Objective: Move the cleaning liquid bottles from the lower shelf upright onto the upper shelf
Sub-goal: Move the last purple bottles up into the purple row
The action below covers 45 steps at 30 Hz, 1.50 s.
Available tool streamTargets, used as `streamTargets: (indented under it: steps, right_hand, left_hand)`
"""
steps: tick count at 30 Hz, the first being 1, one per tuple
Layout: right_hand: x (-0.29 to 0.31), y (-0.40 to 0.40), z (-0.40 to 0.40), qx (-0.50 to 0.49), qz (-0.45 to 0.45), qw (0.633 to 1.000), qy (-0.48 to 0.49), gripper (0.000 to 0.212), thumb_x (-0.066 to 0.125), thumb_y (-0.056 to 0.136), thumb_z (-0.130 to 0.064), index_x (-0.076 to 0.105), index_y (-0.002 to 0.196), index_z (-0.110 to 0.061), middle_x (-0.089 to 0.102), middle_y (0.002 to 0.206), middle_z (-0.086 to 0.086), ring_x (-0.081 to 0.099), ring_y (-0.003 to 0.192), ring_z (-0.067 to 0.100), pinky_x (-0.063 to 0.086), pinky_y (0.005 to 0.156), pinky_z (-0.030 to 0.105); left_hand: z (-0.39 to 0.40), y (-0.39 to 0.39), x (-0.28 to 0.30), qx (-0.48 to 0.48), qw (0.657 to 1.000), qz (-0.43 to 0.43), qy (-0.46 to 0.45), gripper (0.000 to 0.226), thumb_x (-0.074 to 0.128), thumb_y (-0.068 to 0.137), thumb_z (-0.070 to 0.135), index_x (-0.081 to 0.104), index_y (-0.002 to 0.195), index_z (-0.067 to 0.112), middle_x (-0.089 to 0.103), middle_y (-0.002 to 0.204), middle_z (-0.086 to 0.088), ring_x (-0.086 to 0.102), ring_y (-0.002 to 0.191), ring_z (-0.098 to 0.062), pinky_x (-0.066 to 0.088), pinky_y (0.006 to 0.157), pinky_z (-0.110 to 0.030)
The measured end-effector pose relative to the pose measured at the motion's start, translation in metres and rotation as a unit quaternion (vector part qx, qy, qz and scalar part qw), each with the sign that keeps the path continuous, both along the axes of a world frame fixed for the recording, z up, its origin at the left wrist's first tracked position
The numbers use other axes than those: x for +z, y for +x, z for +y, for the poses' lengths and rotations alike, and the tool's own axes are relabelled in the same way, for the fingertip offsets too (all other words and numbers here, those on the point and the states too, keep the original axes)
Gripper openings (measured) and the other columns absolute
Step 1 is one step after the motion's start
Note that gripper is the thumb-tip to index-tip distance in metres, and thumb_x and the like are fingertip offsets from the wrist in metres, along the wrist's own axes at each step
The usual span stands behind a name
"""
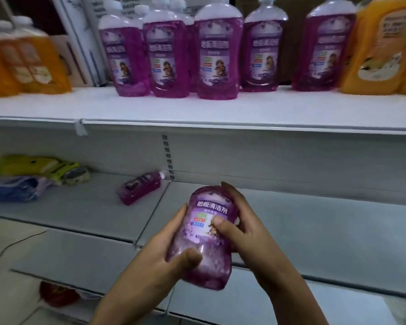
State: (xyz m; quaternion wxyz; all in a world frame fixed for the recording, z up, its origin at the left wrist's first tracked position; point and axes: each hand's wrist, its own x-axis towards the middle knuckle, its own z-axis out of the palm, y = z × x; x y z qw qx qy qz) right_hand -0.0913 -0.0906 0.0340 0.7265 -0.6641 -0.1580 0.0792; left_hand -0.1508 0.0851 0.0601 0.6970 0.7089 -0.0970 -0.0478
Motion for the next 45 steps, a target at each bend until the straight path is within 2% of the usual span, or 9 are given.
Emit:
streamTargets:
  steps: [3,7,13,18,23,31,36,42,45]
  right_hand:
    - [0.015,-0.004,0.027,0.072,-0.082,0.994,-0.023,0.078,0.074,0.080,-0.035,0.032,0.142,-0.058,0.058,0.135,-0.016,0.065,0.114,0.006,0.058,0.091,0.031]
    - [0.049,-0.007,0.054,0.151,-0.150,0.977,-0.030,0.086,0.076,0.082,-0.036,0.022,0.143,-0.063,0.052,0.141,-0.013,0.067,0.110,0.005,0.059,0.084,0.025]
    - [0.107,-0.002,0.056,0.138,-0.257,0.955,-0.048,0.094,0.079,0.079,-0.038,0.017,0.150,-0.048,0.056,0.135,-0.013,0.066,0.110,0.001,0.058,0.089,0.026]
    - [0.157,0.004,0.022,0.110,-0.321,0.940,-0.038,0.089,0.080,0.082,-0.027,0.025,0.150,-0.044,0.055,0.135,-0.011,0.069,0.107,0.009,0.061,0.082,0.030]
    - [0.198,0.013,-0.026,0.033,-0.389,0.919,-0.051,0.094,0.078,0.081,-0.014,0.023,0.154,-0.032,0.048,0.144,-0.003,0.066,0.114,0.009,0.061,0.084,0.032]
    - [0.221,0.036,-0.088,-0.115,-0.440,0.879,-0.143,0.090,0.076,0.082,-0.004,0.022,0.152,-0.024,0.040,0.146,0.004,0.062,0.120,0.008,0.058,0.082,0.020]
    - [0.212,0.061,-0.096,-0.210,-0.470,0.803,-0.299,0.096,0.079,0.081,-0.012,0.019,0.153,-0.033,0.022,0.157,-0.001,0.032,0.141,0.012,0.047,0.108,0.029]
    - [0.220,0.100,-0.081,-0.217,-0.441,0.790,-0.366,0.095,0.076,0.085,-0.009,0.016,0.154,-0.034,0.011,0.163,0.003,0.021,0.149,0.026,0.042,0.112,0.051]
    - [0.223,0.119,-0.074,-0.223,-0.418,0.789,-0.391,0.096,0.074,0.085,-0.003,0.014,0.155,-0.031,0.001,0.165,0.005,0.014,0.152,0.029,0.036,0.116,0.051]
  left_hand:
    - [0.024,-0.023,0.007,0.071,0.996,-0.048,0.011,0.093,0.088,0.053,0.063,0.048,0.136,0.054,0.065,0.126,0.024,0.066,0.113,-0.004,0.053,0.082,-0.012]
    - [0.046,-0.046,0.016,0.144,0.983,-0.110,0.004,0.088,0.090,0.057,0.055,0.049,0.134,0.057,0.065,0.130,0.015,0.066,0.115,-0.012,0.054,0.083,-0.017]
    - [0.033,-0.041,0.038,0.224,0.947,-0.232,-0.003,0.086,0.081,0.067,0.033,0.043,0.142,0.050,0.067,0.129,0.008,0.068,0.112,-0.017,0.057,0.081,-0.028]
    - [0.009,-0.012,0.078,0.166,0.927,-0.336,-0.007,0.089,0.075,0.077,0.017,0.032,0.151,0.042,0.059,0.137,0.013,0.064,0.118,-0.012,0.057,0.083,-0.028]
    - [-0.020,0.041,0.125,0.053,0.913,-0.399,0.058,0.108,0.073,0.082,0.011,-0.002,0.158,0.030,0.032,0.158,0.006,0.056,0.129,-0.013,0.056,0.092,-0.032]
    - [-0.084,0.101,0.158,-0.001,0.904,-0.393,0.169,0.111,0.072,0.082,0.035,-0.010,0.156,0.035,0.047,0.139,0.019,0.061,0.116,0.000,0.052,0.100,-0.033]
    - [-0.104,0.122,0.150,0.048,0.916,-0.338,0.210,0.113,0.075,0.085,0.025,-0.011,0.155,0.041,0.048,0.149,0.010,0.052,0.130,-0.009,0.040,0.113,-0.044]
    - [-0.106,0.128,0.144,0.152,0.878,-0.352,0.288,0.077,0.061,0.097,0.028,0.015,0.158,0.021,0.038,0.155,0.002,0.037,0.140,-0.011,0.032,0.118,-0.035]
    - [-0.100,0.120,0.141,0.144,0.882,-0.371,0.253,0.064,0.059,0.098,0.028,0.029,0.154,0.018,0.043,0.151,0.002,0.041,0.129,-0.004,0.036,0.113,-0.028]
